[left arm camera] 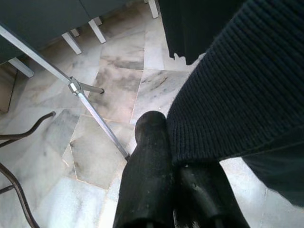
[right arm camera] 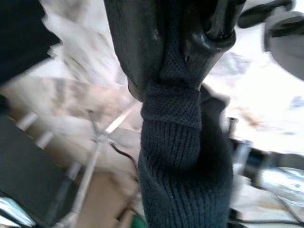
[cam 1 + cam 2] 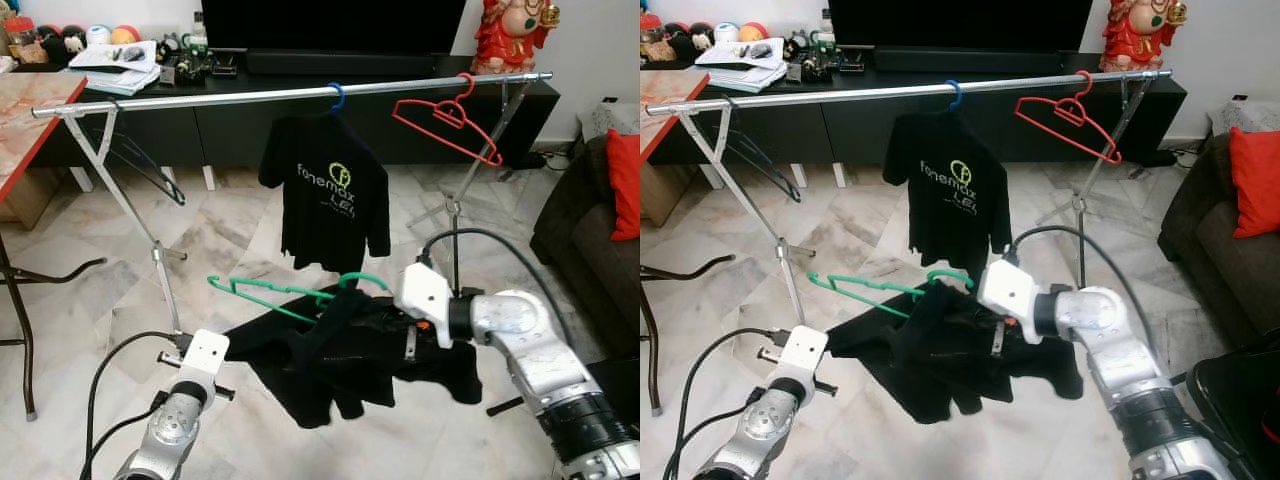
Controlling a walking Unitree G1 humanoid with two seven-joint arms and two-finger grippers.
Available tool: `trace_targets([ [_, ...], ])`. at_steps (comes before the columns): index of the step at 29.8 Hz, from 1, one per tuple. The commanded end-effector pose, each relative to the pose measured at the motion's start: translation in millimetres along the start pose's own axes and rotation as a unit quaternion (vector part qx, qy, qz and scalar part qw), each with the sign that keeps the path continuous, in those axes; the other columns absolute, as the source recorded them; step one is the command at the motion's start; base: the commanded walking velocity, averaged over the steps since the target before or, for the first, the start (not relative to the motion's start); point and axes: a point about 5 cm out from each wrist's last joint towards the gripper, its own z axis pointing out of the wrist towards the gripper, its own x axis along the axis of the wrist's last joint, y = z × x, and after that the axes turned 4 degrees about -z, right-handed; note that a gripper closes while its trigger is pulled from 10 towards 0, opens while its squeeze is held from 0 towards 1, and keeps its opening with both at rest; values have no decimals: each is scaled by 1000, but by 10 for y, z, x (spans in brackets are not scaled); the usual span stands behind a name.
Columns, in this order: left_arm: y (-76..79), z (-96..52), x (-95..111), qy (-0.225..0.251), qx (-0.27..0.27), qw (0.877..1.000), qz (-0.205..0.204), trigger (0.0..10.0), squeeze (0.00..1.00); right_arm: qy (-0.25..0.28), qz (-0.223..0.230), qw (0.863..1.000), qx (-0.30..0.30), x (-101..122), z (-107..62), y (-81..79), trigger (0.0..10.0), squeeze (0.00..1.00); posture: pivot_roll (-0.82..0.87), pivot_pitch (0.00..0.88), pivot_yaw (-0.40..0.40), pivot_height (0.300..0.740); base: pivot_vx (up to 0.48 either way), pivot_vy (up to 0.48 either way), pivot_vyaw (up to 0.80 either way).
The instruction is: Hang hanger
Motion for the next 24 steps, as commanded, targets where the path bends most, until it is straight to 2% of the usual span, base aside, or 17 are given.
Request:
trace_targets([
  [1, -43, -40, -105, -25, 6, 1000, -6, 0, 0, 28, -19, 999, 6, 98, -164, 60, 0, 0, -20, 132, -34, 740, 0, 0, 0],
  [4, -44, -44, -111, -26, 4, 1000, -5, 0, 0, 1, -38, 998, 51, 25, -293, 14, 0, 0, -20, 132, -34, 740, 0, 0, 0],
  [6, -48, -46, -115, -27, 4, 1000, -5, 0, 0, -61, -51, 995, 67, -88, -404, 24, 0, 0, -23, 133, -33, 740, 0, 0, 0],
  [7, -48, -46, -115, -27, 4, 1000, -5, 0, 0, -61, -51, 995, 67, -88, -404, 24, 0, 0, -23, 133, -33, 740, 0, 0, 0],
  [8, -50, -46, -115, -28, 4, 1000, -5, 0, 0, -118, -71, 988, 68, -184, -486, 48, 0, 0, -26, 133, -32, 740, 0, 0, 0],
  [10, -51, -46, -113, -27, 4, 1000, -4, 0, 0, -158, -82, 982, 62, -253, -568, 89, 0, 0, -26, 133, -30, 740, 0, 0, 0],
  [15, -47, -43, -110, -27, 2, 1000, -4, 0, 0, -184, -99, 977, 38, -265, -602, 161, 0, 0, -27, 133, -27, 740, 0, 0, 0],
  [19, -53, -30, -92, -27, -3, 1000, -3, 0, 0, -201, -131, 970, 20, -269, -550, 206, 0, 0, -23, 135, -24, 740, 0, 0, 0],
  [21, -64, -13, -71, -27, -5, 1000, -6, 0, 0, -196, -146, 969, 46, -289, -486, 157, 0, 0, -16, 137, -21, 740, 0, 0, 0],
  [24, -76, -5, -61, -27, -7, 1000, -4, 0, 0, -175, -140, 971, 80, -282, -440, 77, 0, 0, -13, 138, -19, 740, 0, 0, 0],
])
